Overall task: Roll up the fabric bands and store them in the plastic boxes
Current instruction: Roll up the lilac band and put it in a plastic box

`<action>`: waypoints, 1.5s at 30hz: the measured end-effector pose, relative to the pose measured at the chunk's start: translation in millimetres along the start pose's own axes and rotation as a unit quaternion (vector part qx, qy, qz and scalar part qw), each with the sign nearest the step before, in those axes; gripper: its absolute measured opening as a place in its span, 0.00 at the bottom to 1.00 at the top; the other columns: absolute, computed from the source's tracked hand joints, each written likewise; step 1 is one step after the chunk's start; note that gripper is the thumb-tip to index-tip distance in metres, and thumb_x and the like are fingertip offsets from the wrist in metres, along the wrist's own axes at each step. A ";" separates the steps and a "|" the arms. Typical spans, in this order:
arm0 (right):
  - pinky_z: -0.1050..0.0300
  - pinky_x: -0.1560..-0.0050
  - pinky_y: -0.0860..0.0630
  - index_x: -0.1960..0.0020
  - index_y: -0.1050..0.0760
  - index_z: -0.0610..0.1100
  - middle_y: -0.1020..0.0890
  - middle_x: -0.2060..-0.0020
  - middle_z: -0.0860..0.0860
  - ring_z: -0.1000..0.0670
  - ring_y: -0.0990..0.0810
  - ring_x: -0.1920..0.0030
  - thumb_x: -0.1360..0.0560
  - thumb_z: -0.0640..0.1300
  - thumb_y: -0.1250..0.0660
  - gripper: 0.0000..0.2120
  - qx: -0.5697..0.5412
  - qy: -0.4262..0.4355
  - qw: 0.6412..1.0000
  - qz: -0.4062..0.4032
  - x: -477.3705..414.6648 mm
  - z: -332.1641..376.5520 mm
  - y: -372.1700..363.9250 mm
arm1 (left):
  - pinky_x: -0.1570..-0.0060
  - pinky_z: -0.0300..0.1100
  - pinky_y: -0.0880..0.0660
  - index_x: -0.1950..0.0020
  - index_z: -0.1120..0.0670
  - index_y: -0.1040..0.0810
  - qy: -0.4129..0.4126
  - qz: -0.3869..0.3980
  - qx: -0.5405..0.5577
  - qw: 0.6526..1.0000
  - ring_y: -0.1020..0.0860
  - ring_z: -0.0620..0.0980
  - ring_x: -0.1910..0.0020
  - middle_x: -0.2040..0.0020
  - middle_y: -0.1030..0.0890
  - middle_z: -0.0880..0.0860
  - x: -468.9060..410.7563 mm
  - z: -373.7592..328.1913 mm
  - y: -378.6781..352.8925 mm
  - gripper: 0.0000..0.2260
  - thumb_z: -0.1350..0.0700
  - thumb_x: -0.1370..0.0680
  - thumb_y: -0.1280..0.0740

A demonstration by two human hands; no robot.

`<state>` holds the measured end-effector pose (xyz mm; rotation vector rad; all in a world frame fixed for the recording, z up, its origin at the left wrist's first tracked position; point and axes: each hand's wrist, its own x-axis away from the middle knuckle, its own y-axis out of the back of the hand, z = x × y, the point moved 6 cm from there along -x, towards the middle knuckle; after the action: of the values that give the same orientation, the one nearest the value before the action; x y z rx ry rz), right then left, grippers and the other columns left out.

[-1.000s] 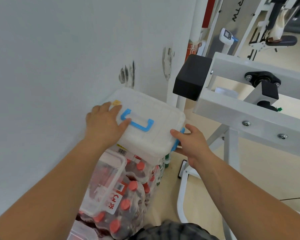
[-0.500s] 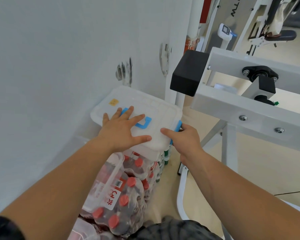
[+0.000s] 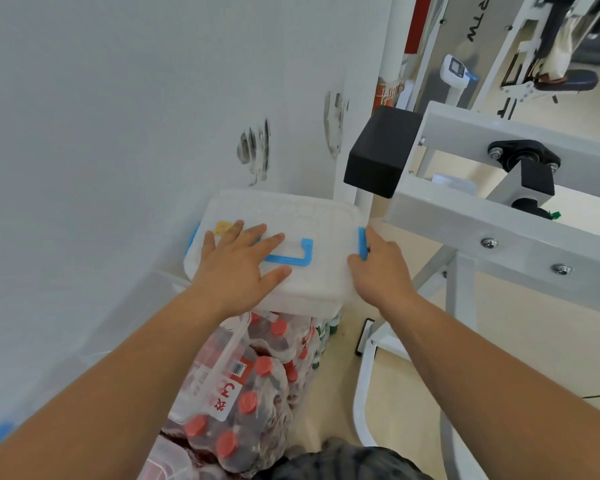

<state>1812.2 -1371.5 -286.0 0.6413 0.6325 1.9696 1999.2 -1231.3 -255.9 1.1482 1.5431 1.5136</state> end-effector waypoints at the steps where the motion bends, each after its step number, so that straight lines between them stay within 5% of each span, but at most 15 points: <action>1: 0.46 0.35 0.27 0.21 0.45 0.51 0.32 0.30 0.43 0.39 0.30 0.31 0.20 0.53 0.39 0.31 0.089 0.024 0.996 -0.008 2.9 6.9 -0.2 | 0.23 0.64 0.55 0.21 0.36 0.49 0.001 0.008 -0.003 1.000 0.53 0.52 0.19 0.18 0.48 0.44 1.5 1.7 -2.8 0.30 0.30 0.22 0.51; 3: 0.41 0.22 0.45 0.19 0.54 0.55 0.47 0.20 0.45 0.40 0.47 0.21 0.19 0.61 0.43 0.34 0.253 0.116 0.960 -0.015 14.1 32.9 -9.9 | 0.23 0.64 0.55 0.20 0.37 0.47 -0.012 0.012 0.006 1.000 0.52 0.53 0.19 0.18 0.49 0.44 3.3 2.3 -6.3 0.29 0.32 0.21 0.50; 5: 0.38 0.21 0.60 0.19 0.56 0.59 0.57 0.18 0.49 0.41 0.61 0.19 0.18 0.62 0.49 0.31 0.326 0.226 0.918 0.021 22.6 61.0 -30.8 | 0.23 0.63 0.52 0.22 0.42 0.38 -0.029 -0.018 0.060 0.998 0.46 0.53 0.19 0.19 0.42 0.47 3.6 4.0 -2.8 0.24 0.39 0.18 0.44; 7: 0.36 0.22 0.64 0.19 0.57 0.61 0.61 0.18 0.52 0.43 0.65 0.19 0.17 0.62 0.53 0.28 0.344 0.286 0.891 0.081 25.4 79.5 -52.6 | 0.23 0.57 0.44 0.29 0.50 0.26 -0.017 -0.092 0.141 0.986 0.36 0.55 0.23 0.23 0.32 0.52 6.6 13.9 7.8 0.18 0.50 0.18 0.37; 11: 0.34 0.23 0.64 0.21 0.60 0.66 0.60 0.18 0.54 0.42 0.63 0.19 0.19 0.67 0.56 0.28 0.353 0.305 0.868 0.170 25.6 91.0 -80.8 | 0.30 0.49 0.35 0.34 0.56 0.23 0.115 -0.208 0.159 0.958 0.29 0.60 0.31 0.32 0.25 0.58 20.8 58.1 17.1 0.19 0.55 0.24 0.29; 17: 0.28 0.25 0.59 0.22 0.50 0.65 0.48 0.20 0.46 0.36 0.54 0.20 0.25 0.75 0.55 0.34 0.396 0.298 0.858 0.136 21.3 109.8 -89.6 | 0.38 0.49 0.28 0.24 0.58 0.36 0.284 -0.075 0.279 0.914 0.26 0.59 0.33 0.31 0.26 0.59 27.0 98.0 6.9 0.34 0.44 0.24 0.29; 21: 0.29 0.25 0.62 0.22 0.59 0.68 0.61 0.19 0.55 0.41 0.64 0.19 0.22 0.71 0.57 0.31 0.382 0.348 0.835 0.188 25.1 110.8 -107.6 | 0.40 0.52 0.25 0.28 0.59 0.33 0.291 -0.039 0.305 0.906 0.24 0.58 0.38 0.34 0.24 0.58 22.9 102.2 11.9 0.33 0.43 0.25 0.28; 30: 0.28 0.25 0.63 0.23 0.59 0.72 0.60 0.19 0.60 0.42 0.63 0.19 0.23 0.73 0.57 0.29 0.358 0.314 0.854 0.209 15.0 101.7 -107.3 | 0.42 0.50 0.22 0.27 0.57 0.30 0.277 -0.059 0.377 0.882 0.20 0.55 0.44 0.40 0.21 0.53 7.9 109.3 9.4 0.36 0.48 0.31 0.21; 36: 0.27 0.26 0.63 0.24 0.60 0.73 0.61 0.19 0.59 0.41 0.64 0.20 0.27 0.77 0.57 0.34 0.360 0.304 0.859 0.200 17.2 102.1 -107.5 | 0.48 0.50 0.19 0.39 0.52 0.20 0.256 -0.112 0.424 0.862 0.18 0.49 0.53 0.48 0.17 0.49 4.4 110.4 5.7 0.17 0.55 0.27 0.25; 45: 0.24 0.28 0.63 0.23 0.61 0.71 0.61 0.19 0.56 0.37 0.63 0.20 0.28 0.78 0.57 0.36 0.372 0.267 0.869 0.189 11.7 111.8 -115.4 | 0.42 0.49 0.24 0.35 0.55 0.21 0.224 -0.107 0.294 0.923 0.21 0.54 0.44 0.39 0.18 0.54 -22.8 102.5 16.0 0.14 0.57 0.20 0.36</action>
<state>1952.6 -1292.8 -278.5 0.7011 1.7795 2.2611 2103.9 -1213.4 -252.0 0.9201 2.4689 1.2452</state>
